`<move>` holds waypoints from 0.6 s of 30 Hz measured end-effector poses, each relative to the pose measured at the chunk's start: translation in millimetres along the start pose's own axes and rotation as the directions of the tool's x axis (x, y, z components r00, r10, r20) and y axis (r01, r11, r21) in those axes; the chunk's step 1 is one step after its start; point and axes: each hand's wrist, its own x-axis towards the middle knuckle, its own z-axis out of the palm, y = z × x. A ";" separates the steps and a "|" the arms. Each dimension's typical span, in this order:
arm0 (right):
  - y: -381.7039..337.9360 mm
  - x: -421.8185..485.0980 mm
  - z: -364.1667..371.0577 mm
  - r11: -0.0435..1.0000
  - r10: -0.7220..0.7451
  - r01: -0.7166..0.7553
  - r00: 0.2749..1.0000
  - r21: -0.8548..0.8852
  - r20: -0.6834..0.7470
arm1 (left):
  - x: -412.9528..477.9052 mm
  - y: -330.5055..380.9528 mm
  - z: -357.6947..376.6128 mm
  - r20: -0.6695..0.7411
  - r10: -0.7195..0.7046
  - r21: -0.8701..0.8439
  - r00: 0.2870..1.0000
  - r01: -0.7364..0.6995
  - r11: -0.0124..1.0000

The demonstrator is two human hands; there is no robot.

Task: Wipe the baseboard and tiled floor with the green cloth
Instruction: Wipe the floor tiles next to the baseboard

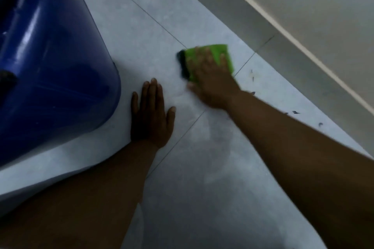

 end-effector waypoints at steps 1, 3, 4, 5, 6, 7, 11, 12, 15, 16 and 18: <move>-11.9 -10.5 9.5 0.994 -0.106 0.105 0.994 -0.029 -0.006 | -0.2 0.0 0.5 -0.011 -0.001 -0.010 1.000 0.000 1.000; -16.9 -31.6 21.7 0.962 -0.254 0.254 0.967 -0.101 0.020 | -0.7 -1.1 1.9 -0.032 0.002 -0.015 0.999 -0.002 1.000; -10.6 -37.3 23.0 0.946 -0.294 0.298 0.955 -0.126 0.047 | -1.3 -1.7 2.6 -0.040 0.003 -0.015 0.999 -0.004 1.000; -2.0 -39.1 21.3 0.935 -0.318 0.325 0.946 -0.143 0.065 | -1.6 -2.2 2.8 -0.045 0.005 -0.015 0.999 -0.005 1.000; 7.2 -37.9 17.4 0.934 -0.317 0.323 0.946 -0.151 0.065 | -1.5 -1.9 3.0 -0.048 0.006 -0.013 0.999 -0.006 1.000; 16.9 -34.6 11.8 0.947 -0.281 0.286 0.958 -0.147 0.057 | -0.9 -1.6 3.4 -0.046 0.005 -0.009 0.999 -0.006 1.000; 47.7 -16.7 -9.3 0.999 -0.050 0.050 0.998 -0.020 0.026 | -1.8 -1.2 5.8 -0.033 -0.003 -0.037 0.999 0.002 0.999; 51.0 -14.0 -11.2 0.999 -0.045 0.046 0.999 -0.004 0.028 | -1.0 -1.7 5.9 -0.040 -0.011 -0.045 0.999 0.009 0.999; 63.7 -17.3 -9.7 1.000 0.002 -0.003 1.000 0.006 0.022 | 2.3 11.5 4.7 -0.076 -0.118 -0.095 0.990 0.111 0.989; 69.5 -22.6 -7.1 0.998 0.066 -0.066 0.998 -0.007 0.016 | 2.7 22.9 4.0 -0.079 -0.170 -0.130 0.982 0.159 0.979; 76.4 -40.0 -1.6 0.976 0.215 -0.215 0.976 -0.024 0.007 | -0.5 50.0 5.4 -0.050 -0.191 -0.151 0.980 0.182 0.972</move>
